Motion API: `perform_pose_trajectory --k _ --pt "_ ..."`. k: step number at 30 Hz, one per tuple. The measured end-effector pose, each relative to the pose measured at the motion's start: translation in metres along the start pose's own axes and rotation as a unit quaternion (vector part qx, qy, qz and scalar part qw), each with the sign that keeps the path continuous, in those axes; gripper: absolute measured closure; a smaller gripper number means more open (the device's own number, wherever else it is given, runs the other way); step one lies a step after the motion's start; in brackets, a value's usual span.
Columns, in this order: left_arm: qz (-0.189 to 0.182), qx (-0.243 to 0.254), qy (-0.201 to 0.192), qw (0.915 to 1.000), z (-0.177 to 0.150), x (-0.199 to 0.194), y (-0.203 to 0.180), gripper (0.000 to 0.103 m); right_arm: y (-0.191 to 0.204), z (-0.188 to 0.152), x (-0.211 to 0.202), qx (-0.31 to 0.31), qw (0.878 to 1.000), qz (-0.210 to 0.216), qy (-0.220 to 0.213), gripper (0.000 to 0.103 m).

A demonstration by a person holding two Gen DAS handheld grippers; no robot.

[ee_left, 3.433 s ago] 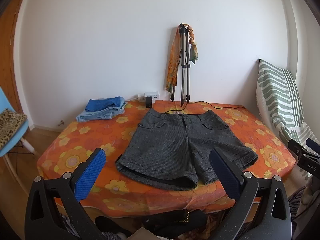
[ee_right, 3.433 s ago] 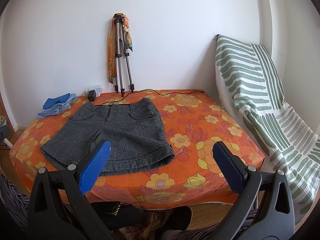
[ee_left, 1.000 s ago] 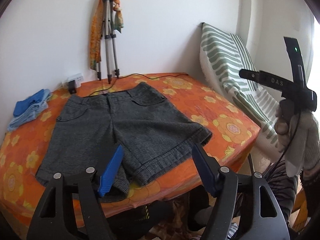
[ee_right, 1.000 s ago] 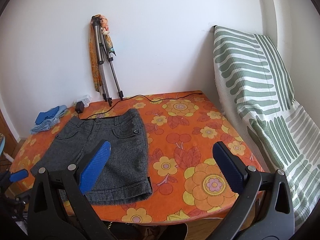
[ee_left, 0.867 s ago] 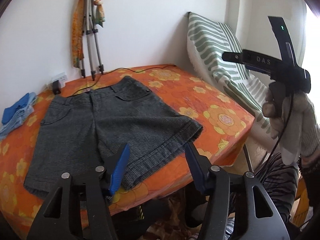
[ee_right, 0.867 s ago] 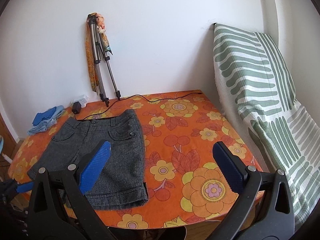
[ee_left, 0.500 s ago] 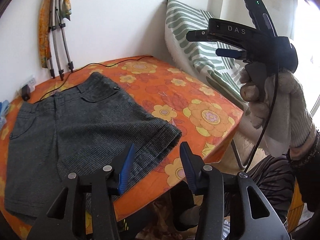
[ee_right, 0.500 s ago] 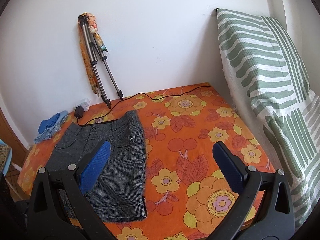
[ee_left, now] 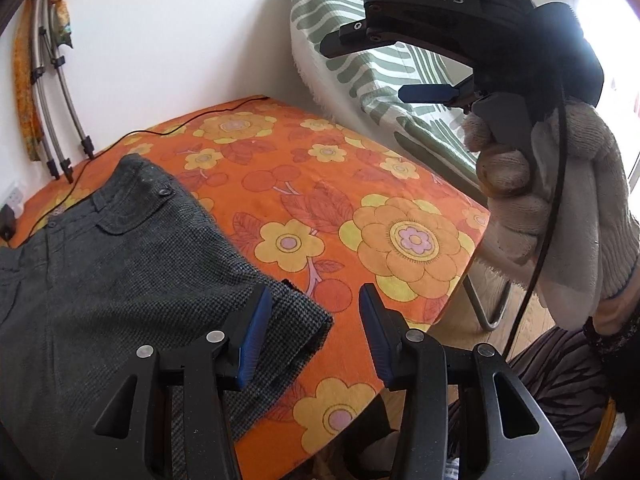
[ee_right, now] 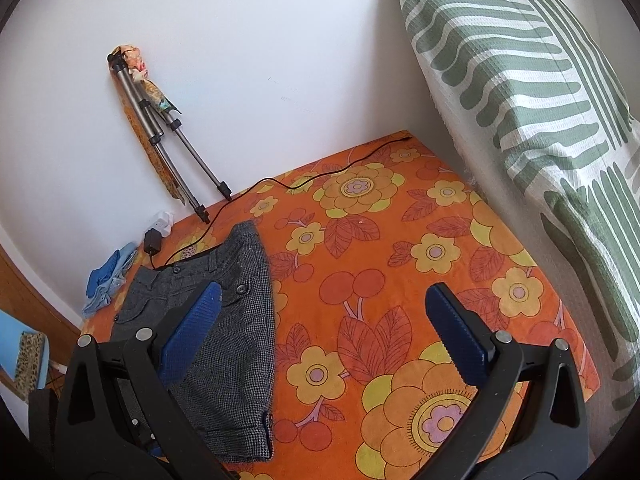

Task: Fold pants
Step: 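Close the left tool on the leg cuff of the shorts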

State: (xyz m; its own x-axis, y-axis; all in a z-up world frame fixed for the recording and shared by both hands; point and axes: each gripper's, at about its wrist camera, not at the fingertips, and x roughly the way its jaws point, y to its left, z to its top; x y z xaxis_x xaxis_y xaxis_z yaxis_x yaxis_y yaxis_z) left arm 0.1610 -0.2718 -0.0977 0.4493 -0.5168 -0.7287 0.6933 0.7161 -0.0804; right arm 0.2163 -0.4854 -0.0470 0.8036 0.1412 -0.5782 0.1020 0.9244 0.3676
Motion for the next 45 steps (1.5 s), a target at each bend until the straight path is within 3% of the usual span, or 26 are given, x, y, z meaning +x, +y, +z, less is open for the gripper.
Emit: perform_pose_trajectory --k 9,18,19,20,27,30,33,36,41,45 --pt "0.005 -0.011 0.069 0.9975 -0.014 0.043 0.001 0.054 0.008 0.018 0.034 -0.024 0.999 0.022 0.034 0.0" --pt "0.021 -0.009 0.061 0.9979 -0.021 0.052 -0.004 0.055 0.041 0.052 0.123 -0.065 0.99 0.066 0.106 0.003" --pt "0.019 -0.013 0.057 0.9981 -0.022 0.051 -0.002 0.058 0.045 0.054 0.135 -0.068 0.988 0.071 0.12 0.004" --pt "0.021 -0.017 0.054 0.9982 -0.023 0.051 0.0 0.067 0.05 0.056 0.148 -0.072 0.985 0.079 0.135 0.004" --pt "-0.017 -0.029 0.045 0.9984 -0.025 0.045 0.012 0.071 0.066 0.063 0.196 -0.108 0.97 0.099 0.196 0.008" --pt "-0.035 -0.046 0.05 0.9971 -0.023 0.042 0.018 0.069 0.068 0.067 0.194 -0.138 0.966 0.095 0.199 0.008" --pt "-0.039 -0.04 0.055 0.9969 -0.021 0.043 0.017 0.053 0.061 0.078 0.193 -0.143 0.962 0.094 0.211 0.008" --pt "-0.047 -0.039 0.054 0.9967 -0.021 0.04 0.017 0.049 0.053 0.093 0.183 -0.171 0.96 0.074 0.21 0.008" --pt "-0.027 -0.035 0.047 0.9979 -0.019 0.043 0.017 0.049 0.031 0.122 0.162 -0.166 0.965 0.06 0.194 0.008" --pt "0.023 0.005 0.058 0.998 -0.02 0.053 0.001 0.049 0.033 0.136 0.155 -0.177 0.966 0.05 0.18 0.008"
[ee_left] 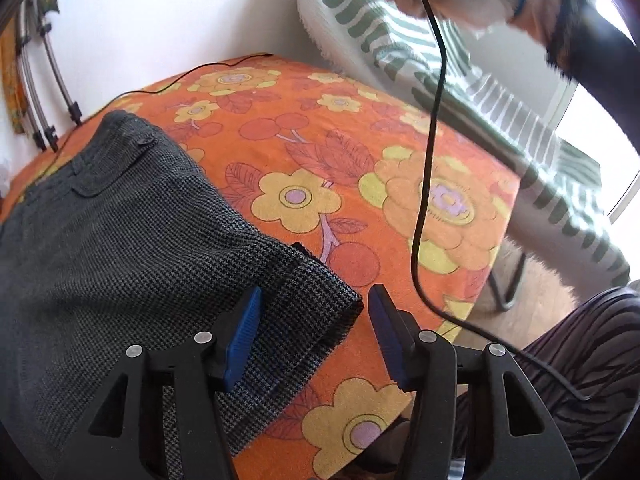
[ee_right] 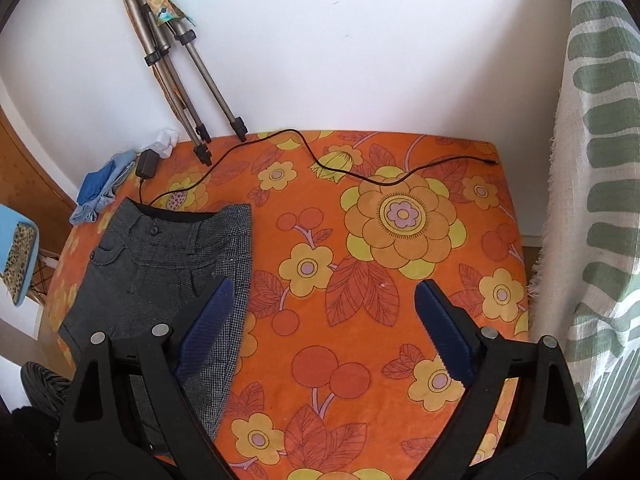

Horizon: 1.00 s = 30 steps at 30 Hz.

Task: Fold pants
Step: 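Close the left tool on the leg cuff of the shorts, then grasp the waistband corner with the right tool while the left tool holds the cuff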

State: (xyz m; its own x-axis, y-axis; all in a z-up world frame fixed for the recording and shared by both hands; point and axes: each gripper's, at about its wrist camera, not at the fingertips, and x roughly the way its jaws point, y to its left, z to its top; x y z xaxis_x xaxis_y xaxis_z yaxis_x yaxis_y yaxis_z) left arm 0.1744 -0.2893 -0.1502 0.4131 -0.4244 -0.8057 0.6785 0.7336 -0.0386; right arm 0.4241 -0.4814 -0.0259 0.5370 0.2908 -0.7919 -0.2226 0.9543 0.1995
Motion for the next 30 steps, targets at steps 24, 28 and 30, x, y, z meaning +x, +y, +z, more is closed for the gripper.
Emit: perform_pose_trajectory --k 24,28,30 --pt "-0.026 -0.073 -0.045 0.996 -0.01 -0.017 0.032 0.091 0.08 0.017 0.199 0.01 0.993 0.069 0.096 0.018" --pt "-0.043 -0.085 -0.054 0.994 -0.007 -0.023 0.037 0.091 0.082 0.017 0.214 0.019 0.992 0.067 0.102 0.036" --pt "-0.051 -0.093 -0.057 0.9927 -0.006 -0.026 0.039 0.091 0.083 0.018 0.216 0.025 0.99 0.088 0.11 0.062"
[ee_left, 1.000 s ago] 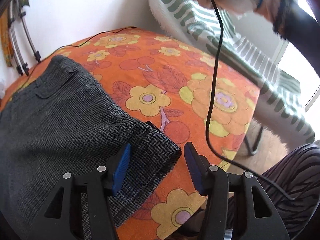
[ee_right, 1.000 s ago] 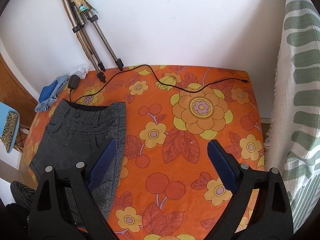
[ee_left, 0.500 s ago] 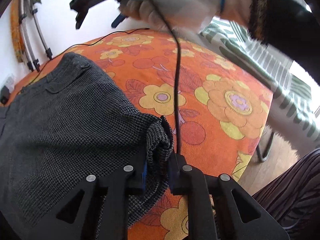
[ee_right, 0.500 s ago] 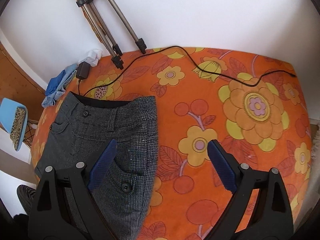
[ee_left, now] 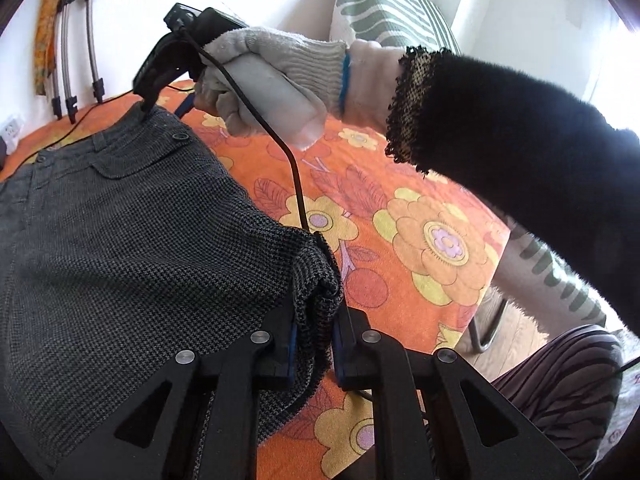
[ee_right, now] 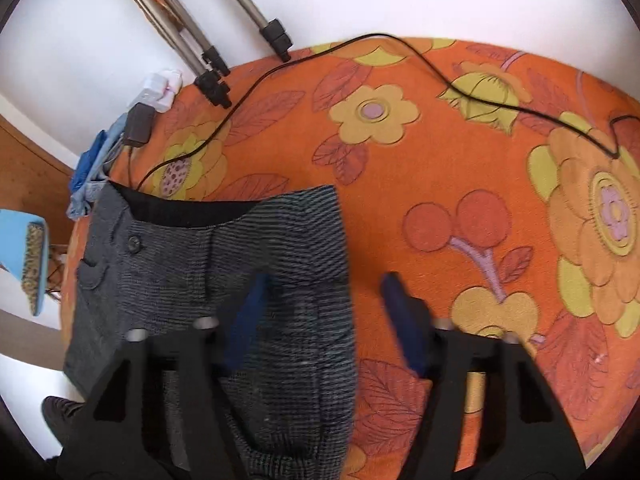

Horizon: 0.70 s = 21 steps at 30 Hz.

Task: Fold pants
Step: 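Grasp the waistband corner with the right tool while the left tool holds the cuff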

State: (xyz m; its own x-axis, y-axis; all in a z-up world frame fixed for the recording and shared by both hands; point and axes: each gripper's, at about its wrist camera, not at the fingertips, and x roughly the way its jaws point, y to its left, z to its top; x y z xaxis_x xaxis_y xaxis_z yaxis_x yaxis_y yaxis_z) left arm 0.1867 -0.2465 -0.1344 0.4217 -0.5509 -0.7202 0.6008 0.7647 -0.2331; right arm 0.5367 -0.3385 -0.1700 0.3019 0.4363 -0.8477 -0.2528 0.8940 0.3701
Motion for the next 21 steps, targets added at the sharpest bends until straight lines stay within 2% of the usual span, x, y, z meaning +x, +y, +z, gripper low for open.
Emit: perform_pose_trajectory --k 1,4,14,21 --pt "-0.007 -0.008 0.0 0.9999 0.001 -0.001 0.002 0.091 -0.001 0.0 0.001 0.007 1.0 0.008 0.003 0.069" --pt "-0.014 -0.018 -0.009 0.9997 0.002 -0.009 0.005 0.092 0.002 0.0 -0.003 0.007 1.0 0.006 -0.005 0.077" --pt "-0.003 -0.017 -0.036 0.9992 0.003 -0.038 -0.001 0.092 0.021 0.004 -0.03 0.007 0.999 -0.017 -0.037 0.08" --pt "0.012 -0.018 -0.058 0.9981 0.001 -0.069 0.009 0.092 0.041 0.008 -0.049 0.009 0.998 -0.03 -0.053 0.081"
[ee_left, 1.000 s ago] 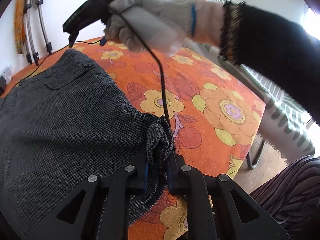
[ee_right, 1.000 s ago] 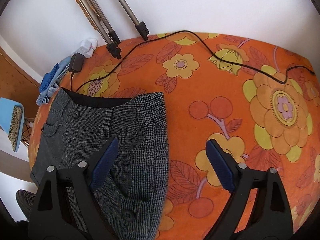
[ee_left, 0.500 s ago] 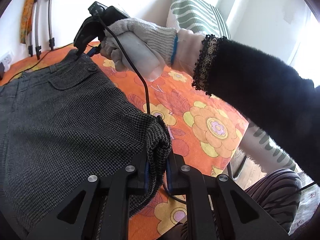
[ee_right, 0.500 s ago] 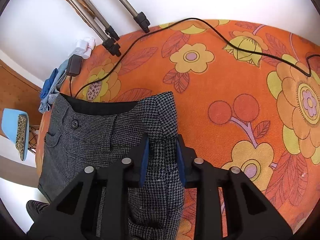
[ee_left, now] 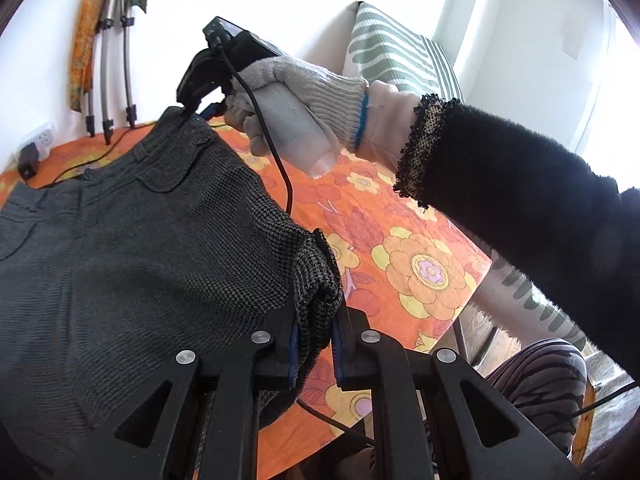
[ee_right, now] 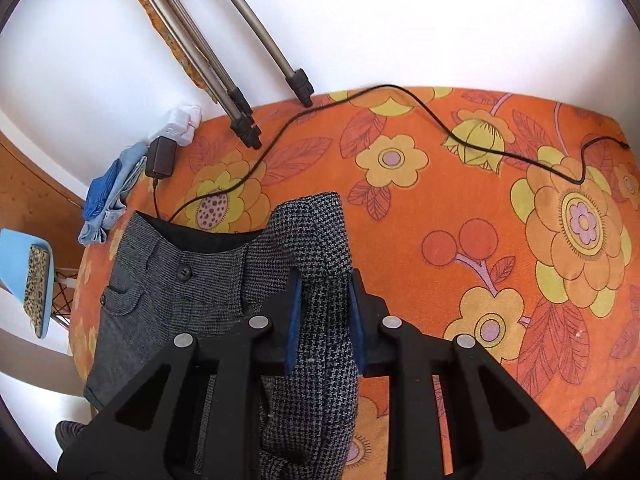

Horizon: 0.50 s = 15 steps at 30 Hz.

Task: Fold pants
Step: 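Grasp the waistband corner with the right tool while the left tool holds the cuff, then lift the shorts with both tools, folding one leg over the other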

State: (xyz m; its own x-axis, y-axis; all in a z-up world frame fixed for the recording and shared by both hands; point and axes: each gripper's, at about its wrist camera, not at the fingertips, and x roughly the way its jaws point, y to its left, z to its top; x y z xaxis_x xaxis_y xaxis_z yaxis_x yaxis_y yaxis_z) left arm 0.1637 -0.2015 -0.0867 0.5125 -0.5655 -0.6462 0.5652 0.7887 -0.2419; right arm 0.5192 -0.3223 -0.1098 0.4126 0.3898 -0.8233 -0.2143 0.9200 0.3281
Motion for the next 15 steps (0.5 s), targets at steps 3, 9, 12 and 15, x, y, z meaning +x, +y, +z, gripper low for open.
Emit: perform_pose_trajectory --k 3,9,12,15 --pt "0.007 -0.011 -0.011 0.9998 -0.002 -0.017 0.011 0.092 0.013 0.003 -0.008 -0.006 1.0 -0.008 -0.005 0.082" --pt "0.035 -0.033 -0.031 0.9984 -0.011 -0.05 0.034 0.092 0.047 0.011 -0.018 -0.017 0.999 -0.024 -0.016 0.082" --pt "0.05 -0.048 -0.039 0.9968 -0.015 -0.067 0.05 0.092 0.07 0.015 -0.021 -0.025 0.999 -0.032 -0.02 0.082" --pt "0.067 -0.06 -0.045 0.9949 -0.024 -0.083 0.068 0.092 0.1 0.019 -0.021 -0.033 0.998 -0.039 -0.025 0.083"
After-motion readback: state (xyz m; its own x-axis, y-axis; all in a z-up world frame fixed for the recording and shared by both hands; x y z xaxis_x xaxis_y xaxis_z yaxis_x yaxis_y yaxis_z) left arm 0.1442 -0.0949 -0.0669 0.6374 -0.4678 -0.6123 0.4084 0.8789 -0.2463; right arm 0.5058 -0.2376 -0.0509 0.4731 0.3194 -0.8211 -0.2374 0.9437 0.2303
